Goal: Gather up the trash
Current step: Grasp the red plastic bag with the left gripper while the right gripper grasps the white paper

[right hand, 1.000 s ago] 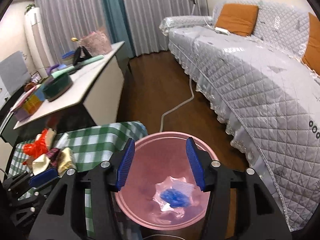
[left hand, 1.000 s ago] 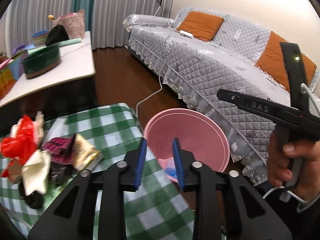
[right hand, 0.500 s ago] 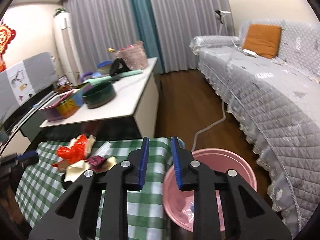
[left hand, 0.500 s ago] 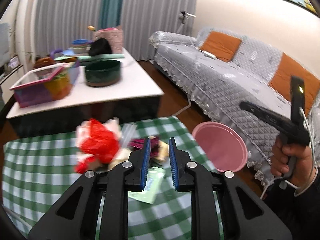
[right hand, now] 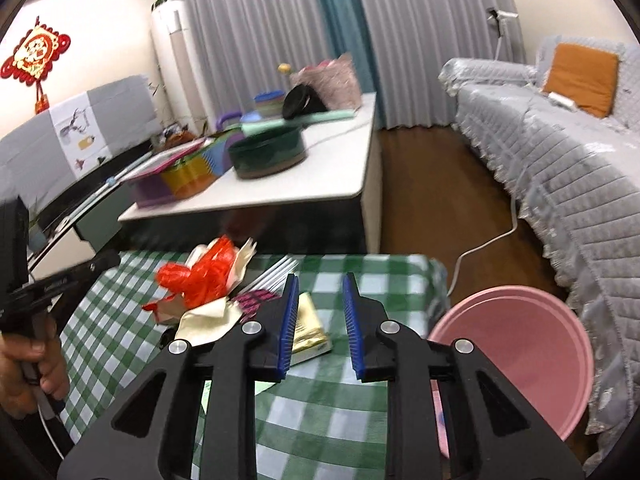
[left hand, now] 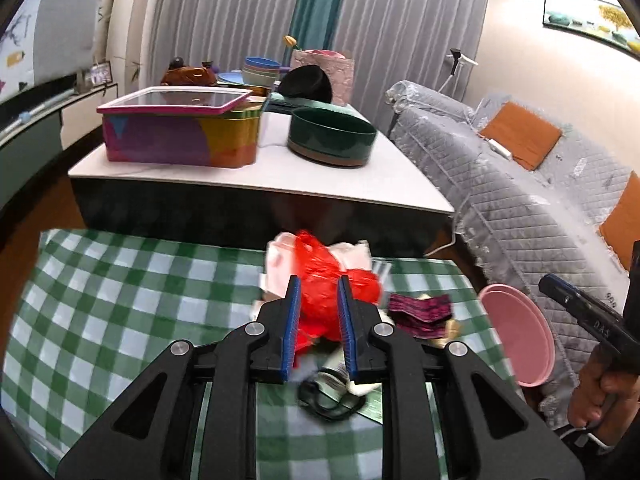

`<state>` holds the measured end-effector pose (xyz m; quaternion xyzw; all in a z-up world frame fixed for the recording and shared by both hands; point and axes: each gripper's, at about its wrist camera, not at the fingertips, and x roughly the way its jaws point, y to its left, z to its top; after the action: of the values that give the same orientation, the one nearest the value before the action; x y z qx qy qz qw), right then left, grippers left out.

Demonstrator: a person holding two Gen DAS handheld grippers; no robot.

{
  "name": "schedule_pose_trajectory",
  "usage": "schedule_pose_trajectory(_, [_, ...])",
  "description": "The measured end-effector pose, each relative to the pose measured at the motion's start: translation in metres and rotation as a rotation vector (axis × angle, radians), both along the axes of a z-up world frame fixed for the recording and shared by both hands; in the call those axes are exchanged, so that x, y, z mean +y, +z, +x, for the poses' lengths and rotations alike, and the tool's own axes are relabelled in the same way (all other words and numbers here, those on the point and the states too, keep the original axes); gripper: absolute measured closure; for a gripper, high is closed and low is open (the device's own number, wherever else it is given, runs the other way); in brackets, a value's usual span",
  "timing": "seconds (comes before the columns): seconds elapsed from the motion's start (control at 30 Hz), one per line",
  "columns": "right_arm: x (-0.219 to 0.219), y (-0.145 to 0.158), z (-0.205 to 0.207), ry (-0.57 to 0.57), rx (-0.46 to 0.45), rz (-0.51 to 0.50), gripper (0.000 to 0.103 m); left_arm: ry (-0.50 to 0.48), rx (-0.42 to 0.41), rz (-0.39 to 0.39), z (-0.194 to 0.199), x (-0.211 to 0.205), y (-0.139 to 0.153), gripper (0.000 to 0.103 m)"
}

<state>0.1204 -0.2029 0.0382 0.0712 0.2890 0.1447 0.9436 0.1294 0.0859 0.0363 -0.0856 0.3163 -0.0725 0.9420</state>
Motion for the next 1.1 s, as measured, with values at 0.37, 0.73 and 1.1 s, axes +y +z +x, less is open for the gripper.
schedule_pose_trajectory(0.37, [0.074,-0.041,0.015,0.206,0.080,0.019,0.079,-0.052,0.019,-0.010,0.024,-0.007,-0.016,0.074])
schedule_pose_trajectory(0.73, [0.121,-0.074,0.024,0.321,0.181,0.015,0.072,-0.059,0.088,-0.057,0.042,0.001,-0.037,0.069])
schedule_pose_trajectory(1.1, [0.132,-0.100,0.040,0.318,0.291,0.005,0.079,-0.089,0.120,-0.063,0.049,-0.007,-0.047,0.069])
